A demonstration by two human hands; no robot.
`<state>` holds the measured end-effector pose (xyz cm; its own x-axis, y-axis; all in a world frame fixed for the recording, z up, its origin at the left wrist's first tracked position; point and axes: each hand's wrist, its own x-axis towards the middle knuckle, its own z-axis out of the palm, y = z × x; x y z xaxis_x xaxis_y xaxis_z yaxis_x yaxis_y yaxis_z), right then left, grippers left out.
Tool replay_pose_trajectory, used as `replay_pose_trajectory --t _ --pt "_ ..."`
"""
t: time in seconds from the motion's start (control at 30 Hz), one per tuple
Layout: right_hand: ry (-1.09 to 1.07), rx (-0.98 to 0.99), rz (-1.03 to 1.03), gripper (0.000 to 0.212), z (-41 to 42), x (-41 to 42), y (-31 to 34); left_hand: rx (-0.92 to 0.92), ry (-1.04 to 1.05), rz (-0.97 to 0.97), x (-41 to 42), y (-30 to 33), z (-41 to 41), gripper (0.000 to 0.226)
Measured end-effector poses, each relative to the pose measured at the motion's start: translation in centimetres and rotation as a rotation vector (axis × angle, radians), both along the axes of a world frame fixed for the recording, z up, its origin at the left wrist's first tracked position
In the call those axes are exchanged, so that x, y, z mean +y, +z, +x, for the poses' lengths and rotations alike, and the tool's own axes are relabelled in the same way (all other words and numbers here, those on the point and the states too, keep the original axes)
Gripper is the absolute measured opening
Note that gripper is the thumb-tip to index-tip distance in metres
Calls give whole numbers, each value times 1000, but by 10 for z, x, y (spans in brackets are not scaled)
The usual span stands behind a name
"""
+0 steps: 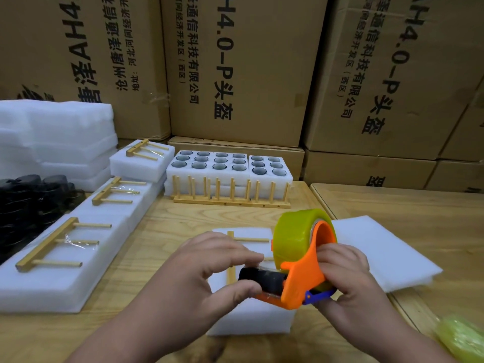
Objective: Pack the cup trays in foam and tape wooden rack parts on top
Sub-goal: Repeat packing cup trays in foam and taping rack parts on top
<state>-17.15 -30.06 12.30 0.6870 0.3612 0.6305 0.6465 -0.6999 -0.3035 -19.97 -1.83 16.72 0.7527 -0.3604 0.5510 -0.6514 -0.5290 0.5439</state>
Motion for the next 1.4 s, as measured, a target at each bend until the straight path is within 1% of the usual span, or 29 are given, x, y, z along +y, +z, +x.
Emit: replay_pose_trajectory --t 0.1,0.2,0.33,0.5,0.6,0.67,0.8,0.93,1.03,1.1,1.17,1.23,1.3,1.4 --pt "14 1 -31 23 0 -2 1 -16 10 31 -2 2 0 36" --pt "21 -1 -42 26 1 -3 -1 -47 22 41 -4 3 -1 35" --pt "29 8 -47 30 4 -4 0 -40 19 2 -5 4 -1 26" --pt "47 37 -85 21 10 -1 3 -63 56 -33 -6 0 -2 19" --pt "58 55 -110 27 13 2 5 -87 96 -103 -9 -2 -3 18" --pt "60 58 -127 29 16 5 5 -151 121 -109 -10 -2 -4 18" --pt "84 63 -133 29 23 10 8 -338 166 -24 -9 4 -4 19" --pt "106 61 -161 21 36 7 20 -467 194 29 -3 13 -5 17" --pt "106 65 -181 20 49 -2 30 -523 234 0 8 20 -6 15" --pt "74 57 -205 20 57 -11 35 -524 282 -61 21 22 -4 11" --pt "20 75 -217 23 63 -23 41 -459 373 -169 40 23 -1 10" --pt "-13 137 -239 25 69 -36 51 -338 475 -292 56 21 5 18" --pt "-10 235 -318 22 74 -44 65 -143 538 -398 64 13 17 20" --pt "-42 403 -487 20 83 -44 91 228 502 -669 64 -10 40 16"
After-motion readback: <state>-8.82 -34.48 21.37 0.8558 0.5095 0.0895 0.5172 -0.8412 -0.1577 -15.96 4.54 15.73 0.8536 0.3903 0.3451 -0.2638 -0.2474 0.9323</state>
